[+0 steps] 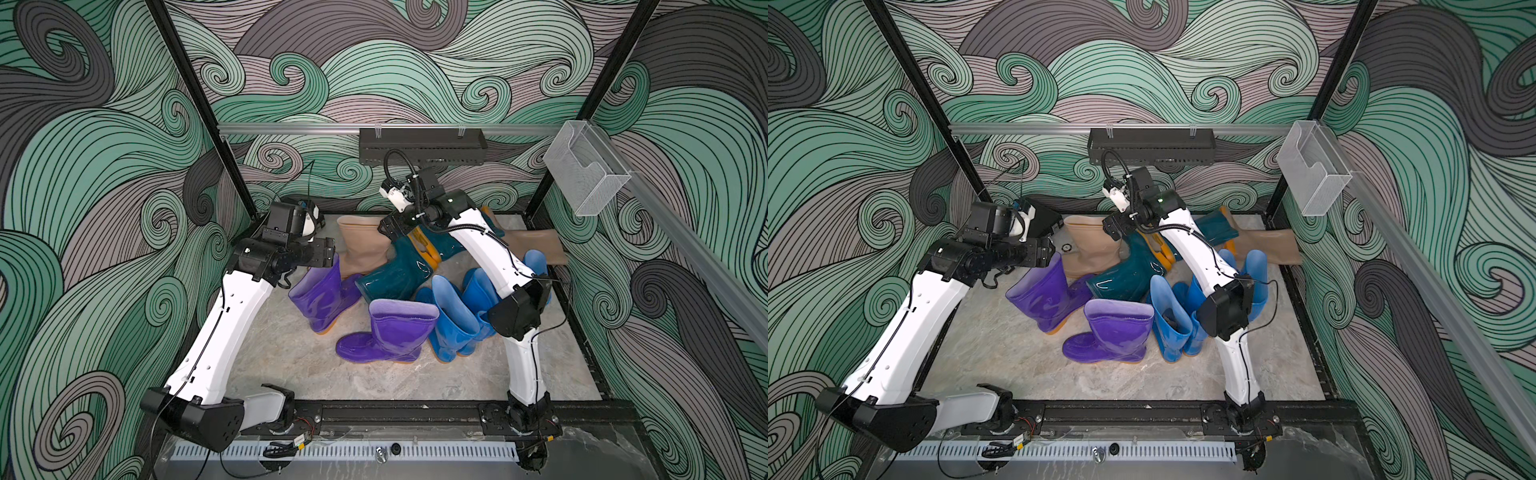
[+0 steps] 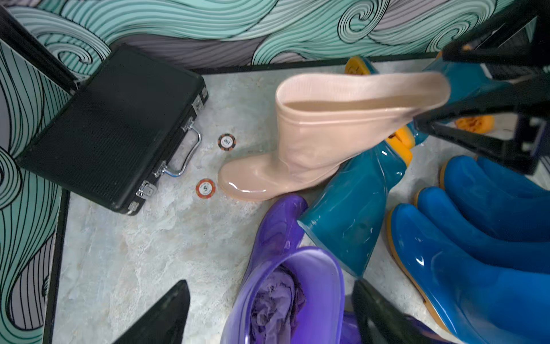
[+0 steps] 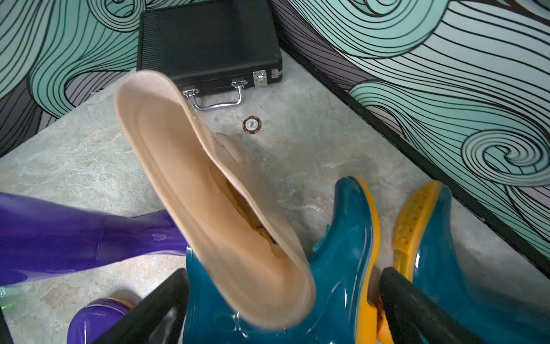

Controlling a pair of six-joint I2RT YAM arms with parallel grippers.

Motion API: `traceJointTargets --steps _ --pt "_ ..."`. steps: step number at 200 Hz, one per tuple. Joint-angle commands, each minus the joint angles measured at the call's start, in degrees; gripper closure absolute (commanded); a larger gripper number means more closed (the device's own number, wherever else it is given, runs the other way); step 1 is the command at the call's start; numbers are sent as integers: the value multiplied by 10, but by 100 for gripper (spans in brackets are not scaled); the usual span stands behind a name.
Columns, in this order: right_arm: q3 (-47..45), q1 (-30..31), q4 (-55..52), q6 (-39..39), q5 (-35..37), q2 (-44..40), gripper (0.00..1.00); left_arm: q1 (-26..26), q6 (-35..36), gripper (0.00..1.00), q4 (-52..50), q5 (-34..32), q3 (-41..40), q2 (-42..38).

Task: Match and arrange rain boots in pairs
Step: Adjust the rain boot at the center of the board.

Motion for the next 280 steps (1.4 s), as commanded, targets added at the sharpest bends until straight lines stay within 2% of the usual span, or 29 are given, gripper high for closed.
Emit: traceJointTargets --steps 1,29,52,67,91,103,109,116,148,194,236,280 --pt "36 6 19 -31 -60 32 1 4 -18 13 -38 -2 -4 -14" --pt "64 13 36 -43 -104 74 2 6 -33 13 -42 -28 1 -18" --pt "86 14 49 -42 -151 101 15 10 -43 14 -64 -67 14 -12" --pt "100 15 50 -40 -167 116 31 12 -39 14 -66 -73 20 -10" --pt "122 20 44 -32 -169 139 63 17 -38 14 -59 -78 31 2" --pt "134 22 42 -14 -150 148 80 19 -39 14 -55 -75 39 12" --pt "143 23 43 -1 -140 151 94 20 -39 14 -53 -75 43 17" --pt "154 23 45 19 -129 155 100 21 -40 14 -51 -73 48 22" --pt "182 26 83 139 -78 148 100 26 -47 14 -22 -52 70 45" --pt "161 28 187 305 -36 115 100 37 -71 14 22 -42 98 61" --pt "183 28 228 360 -26 115 100 51 -76 14 42 -37 74 46" --pt "184 24 241 373 -28 123 100 59 -86 14 63 -22 45 39"
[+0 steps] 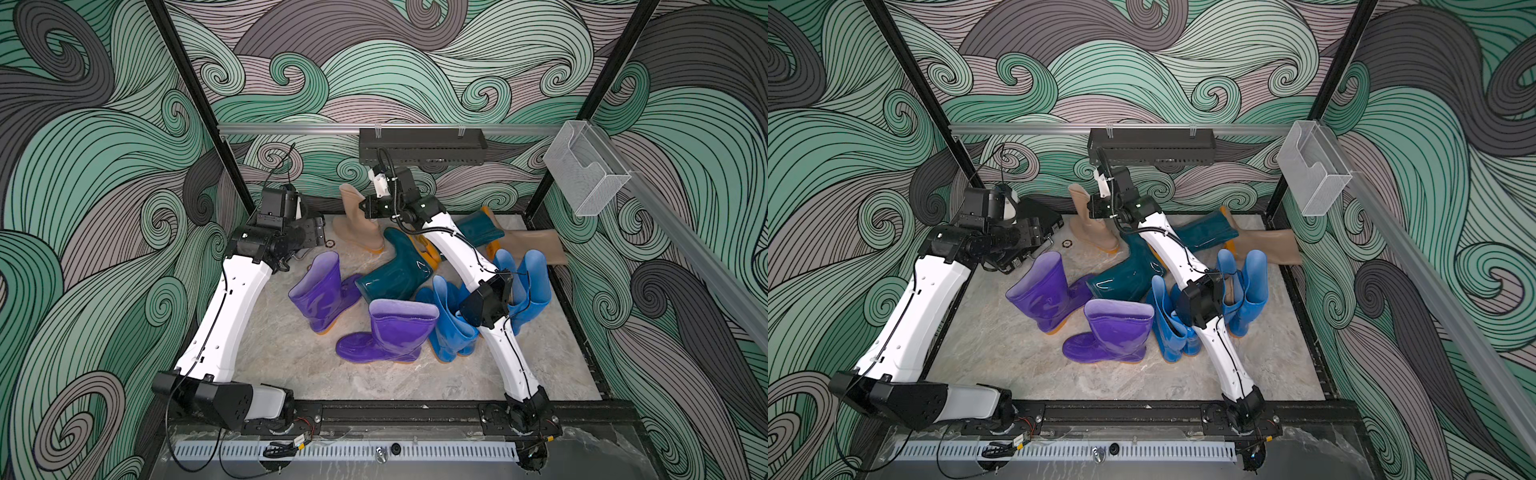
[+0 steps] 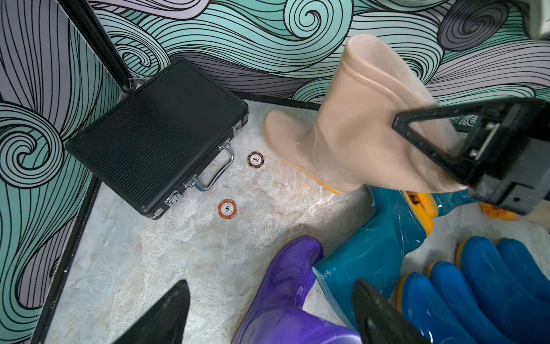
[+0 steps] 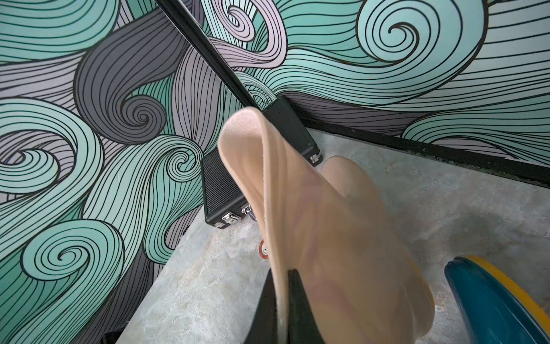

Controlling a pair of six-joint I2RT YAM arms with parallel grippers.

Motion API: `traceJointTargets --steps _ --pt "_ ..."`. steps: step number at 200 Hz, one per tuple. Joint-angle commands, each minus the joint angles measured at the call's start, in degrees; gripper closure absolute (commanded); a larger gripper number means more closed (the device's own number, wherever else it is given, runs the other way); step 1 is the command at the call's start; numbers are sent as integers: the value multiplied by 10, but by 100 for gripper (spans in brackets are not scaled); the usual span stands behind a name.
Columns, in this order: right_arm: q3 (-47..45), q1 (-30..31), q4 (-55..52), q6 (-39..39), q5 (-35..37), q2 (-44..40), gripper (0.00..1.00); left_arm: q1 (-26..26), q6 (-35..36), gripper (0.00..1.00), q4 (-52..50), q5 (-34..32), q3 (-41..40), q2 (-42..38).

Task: Match and arrange rain boots in pairs
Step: Adjust the rain boot at the center of the board.

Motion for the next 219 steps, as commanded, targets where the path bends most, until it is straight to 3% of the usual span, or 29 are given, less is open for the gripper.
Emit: traceJointTargets --steps 1,42,73,104,145,178,193,206,219 --pt "28 -3 81 30 -2 -23 100 7 -11 14 21 17 -10 -14" --pt "18 -11 119 87 -10 -15 100 9 -10 14 40 19 -22 -14" --pt "15 -13 121 132 22 -11 100 12 -11 14 66 18 -43 -15" --pt "-19 4 125 228 92 -13 100 19 -12 14 74 20 -43 -8" --pt "-34 50 131 252 186 -4 100 32 -21 13 92 32 -32 -6" --pt "-39 56 126 276 206 -11 61 33 -28 13 98 61 -16 5" --pt "-34 55 125 262 217 -22 38 33 -32 6 103 81 -11 8" --pt "-25 54 114 239 221 -33 26 33 -33 3 105 95 -3 12" --pt "-17 50 109 202 205 -46 24 33 -36 1 103 111 14 19"
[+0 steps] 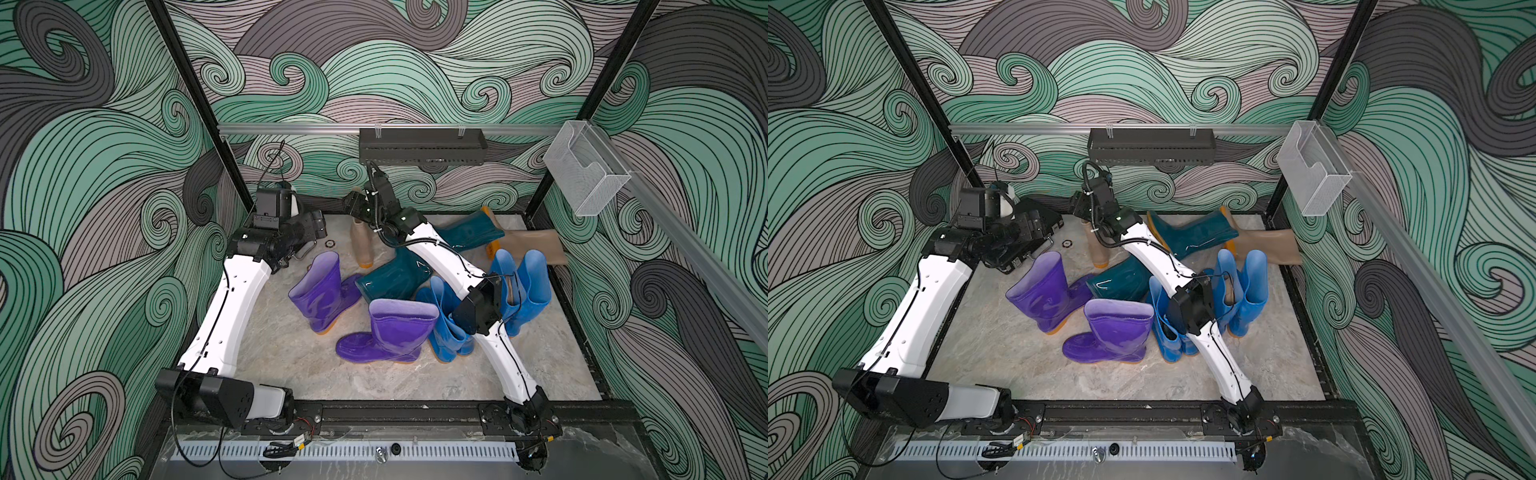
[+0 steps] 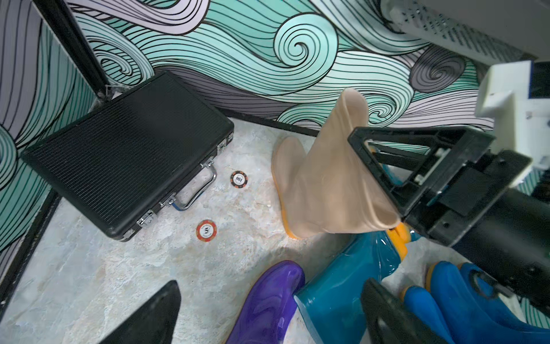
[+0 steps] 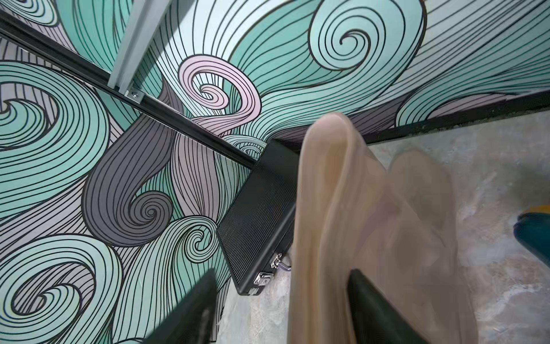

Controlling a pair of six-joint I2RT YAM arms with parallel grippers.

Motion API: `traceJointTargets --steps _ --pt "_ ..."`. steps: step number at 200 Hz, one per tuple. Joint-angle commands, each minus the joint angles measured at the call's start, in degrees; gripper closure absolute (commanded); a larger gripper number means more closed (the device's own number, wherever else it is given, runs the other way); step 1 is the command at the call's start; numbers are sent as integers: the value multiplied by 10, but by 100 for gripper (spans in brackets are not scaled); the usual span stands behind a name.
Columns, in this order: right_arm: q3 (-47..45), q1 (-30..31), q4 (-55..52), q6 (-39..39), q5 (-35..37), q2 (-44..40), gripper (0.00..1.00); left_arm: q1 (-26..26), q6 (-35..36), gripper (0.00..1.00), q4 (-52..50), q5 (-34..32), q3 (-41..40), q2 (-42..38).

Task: Match and arrange rain boots in pairs
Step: Adjust the rain boot at the center of the board, then pick up the rain boot from the corner of the board.

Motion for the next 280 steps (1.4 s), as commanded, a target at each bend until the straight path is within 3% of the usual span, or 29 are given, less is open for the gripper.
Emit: traceJointTargets --steps 1,31,57,81,126,175,218,242,280 --pt "28 -11 13 -42 12 -44 24 3 -10 1 13 45 42 14" --pt "68 -34 -60 -111 7 -87 20 -2 -21 2 8 82 80 26" --pt "22 -66 -113 -147 5 -169 16 -19 -21 1 3 85 94 49" --pt "-130 -99 -118 -164 39 -295 13 -33 -26 1 4 83 91 52" --pt "-496 -226 -38 -110 41 -579 13 -49 -35 1 4 77 93 57" --pt "-709 -405 -40 -54 -28 -744 12 -56 -32 1 -6 62 108 73" --pt "-870 -564 45 40 -109 -805 12 -59 -36 1 -14 51 130 88" --pt "-927 -627 116 97 -176 -771 11 -64 -41 1 -16 43 136 97" --pt "-1011 -692 272 193 -205 -691 11 -68 -44 1 -11 16 144 106"
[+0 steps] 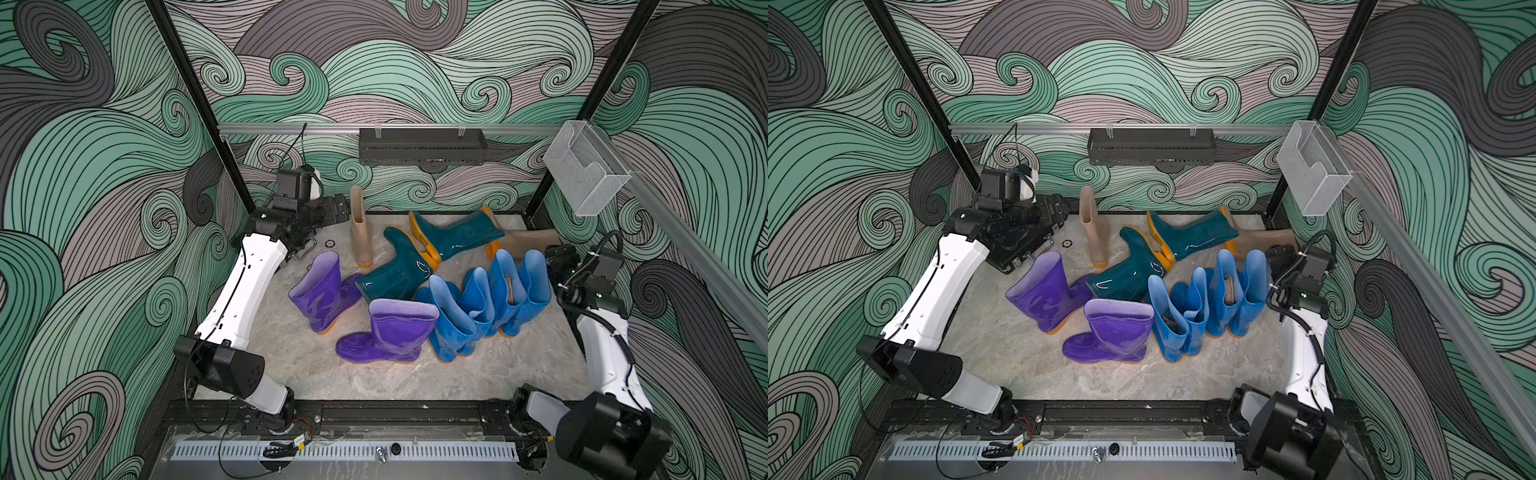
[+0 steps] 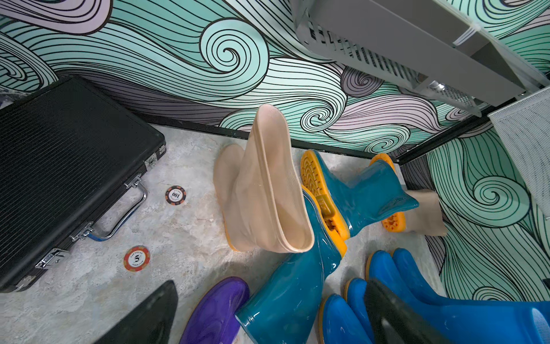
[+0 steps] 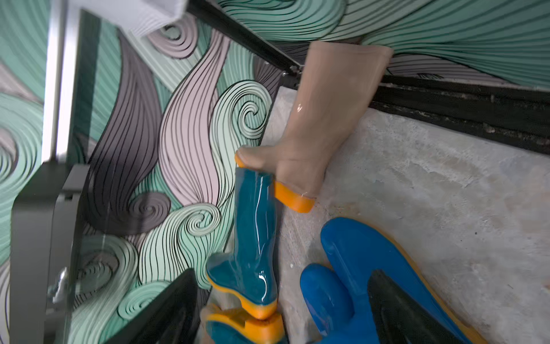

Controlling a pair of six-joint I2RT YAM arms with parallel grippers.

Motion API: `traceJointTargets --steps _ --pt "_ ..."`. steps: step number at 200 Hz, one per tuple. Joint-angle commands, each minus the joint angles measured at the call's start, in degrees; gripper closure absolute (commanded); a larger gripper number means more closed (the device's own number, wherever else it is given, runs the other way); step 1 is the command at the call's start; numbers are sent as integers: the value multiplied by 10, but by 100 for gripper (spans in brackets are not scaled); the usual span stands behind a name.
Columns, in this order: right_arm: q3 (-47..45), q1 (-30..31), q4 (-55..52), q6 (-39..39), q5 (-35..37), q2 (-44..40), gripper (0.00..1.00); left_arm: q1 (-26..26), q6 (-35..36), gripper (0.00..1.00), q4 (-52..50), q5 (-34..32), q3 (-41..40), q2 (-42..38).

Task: Match and arrange rain boots in pairs
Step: Pick up the rain boot from the corner of the board.

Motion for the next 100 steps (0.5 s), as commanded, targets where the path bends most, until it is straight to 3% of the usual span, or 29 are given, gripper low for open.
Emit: traceJointTargets --steps 1,46,100 --pt "-25 -24 123 85 -43 47 10 -6 -5 1 -7 -28 26 11" --pt "15 -37 242 117 -92 243 8 -5 5 1 -14 -45 57 50" --pt "98 8 282 125 -22 400 5 -5 10 1 -53 -65 112 87"
